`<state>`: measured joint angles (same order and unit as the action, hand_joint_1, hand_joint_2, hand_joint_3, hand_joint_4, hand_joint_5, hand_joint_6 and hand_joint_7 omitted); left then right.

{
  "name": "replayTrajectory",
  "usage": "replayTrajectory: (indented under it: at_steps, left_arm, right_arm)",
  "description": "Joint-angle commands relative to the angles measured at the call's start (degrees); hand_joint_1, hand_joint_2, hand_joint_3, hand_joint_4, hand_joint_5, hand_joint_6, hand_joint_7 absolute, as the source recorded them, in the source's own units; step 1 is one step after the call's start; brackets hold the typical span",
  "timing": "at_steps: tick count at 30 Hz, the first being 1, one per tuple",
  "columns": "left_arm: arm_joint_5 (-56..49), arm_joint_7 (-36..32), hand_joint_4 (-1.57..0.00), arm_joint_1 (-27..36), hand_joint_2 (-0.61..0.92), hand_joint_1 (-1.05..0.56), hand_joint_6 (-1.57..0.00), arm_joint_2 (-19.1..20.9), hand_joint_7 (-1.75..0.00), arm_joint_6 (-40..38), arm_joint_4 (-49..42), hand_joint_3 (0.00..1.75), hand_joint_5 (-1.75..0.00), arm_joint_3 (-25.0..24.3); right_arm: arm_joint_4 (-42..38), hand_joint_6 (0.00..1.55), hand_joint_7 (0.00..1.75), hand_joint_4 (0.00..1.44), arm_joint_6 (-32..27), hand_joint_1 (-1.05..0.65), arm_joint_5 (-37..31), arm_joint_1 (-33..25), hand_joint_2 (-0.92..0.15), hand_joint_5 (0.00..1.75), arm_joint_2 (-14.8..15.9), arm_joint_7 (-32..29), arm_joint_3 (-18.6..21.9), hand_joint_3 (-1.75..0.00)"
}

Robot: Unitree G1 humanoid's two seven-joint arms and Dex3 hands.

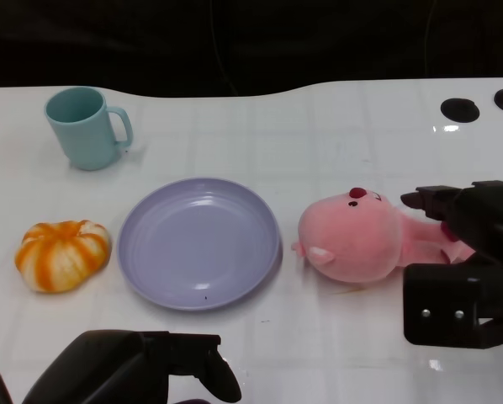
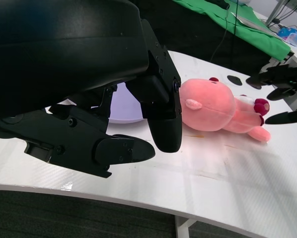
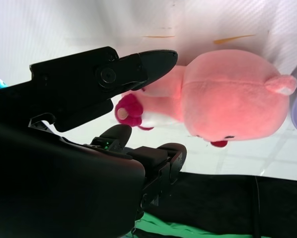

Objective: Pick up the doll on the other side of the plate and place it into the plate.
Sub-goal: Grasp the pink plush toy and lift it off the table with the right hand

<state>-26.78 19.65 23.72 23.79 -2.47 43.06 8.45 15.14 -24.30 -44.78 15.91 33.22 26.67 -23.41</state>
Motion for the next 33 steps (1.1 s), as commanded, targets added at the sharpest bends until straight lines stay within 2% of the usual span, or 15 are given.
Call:
replayTrajectory:
  at_steps: [1, 5, 15, 25, 33]
  left_arm:
    - [-0.8, 0.25, -0.62, 0.16, 0.92, -0.21, -0.71, 0.12, -0.91, 0.33, 0.37, 0.4, -1.67, 0.23]
    - [-1.01, 0.25, -0.62, 0.29, 0.92, -0.21, -0.71, 0.03, -0.91, 0.25, 0.6, 0.4, -1.66, 0.35]
    - [-1.03, 0.55, -0.62, 1.06, 0.92, -0.22, -0.7, -0.14, -0.91, -0.01, 1.39, 0.4, -1.63, 0.3]
    - [-1.17, 0.79, -0.63, 1.48, 0.92, -0.22, -0.7, -0.2, -0.92, -0.75, 2.45, 0.41, -1.65, 0.34]
    - [-0.54, 0.97, -0.63, 1.4, 0.92, -0.21, -0.7, 0.09, -0.93, -0.66, 2.52, 0.41, -1.65, -0.12]
  right_arm:
    - [-3.99, 0.34, 0.09, 0.23, 0.97, -0.81, -2.16, 1.88, -0.92, 0.56, -2.09, -1.63, -0.86, -0.14]
    - [-7.73, 0.35, 0.08, 0.23, 1.87, -0.82, -3.86, 3.05, -0.92, 0.56, -4.18, -2.72, -1.44, -0.17]
    - [-19.02, 0.34, 0.05, 0.2, -0.84, -0.83, -7.46, 8.64, -0.92, 0.53, -10.43, -3.51, -3.34, -0.2]
    - [-25.89, 0.34, 0.03, 0.19, -1.48, -0.82, -7.41, 11.64, -0.92, 0.5, -12.86, -5.64, -3.03, -0.19]
    - [-24.61, 0.35, 0.03, 0.2, -1.78, -0.82, -7.11, 11.73, -0.92, 0.51, -11.78, -5.58, -1.86, -0.19]
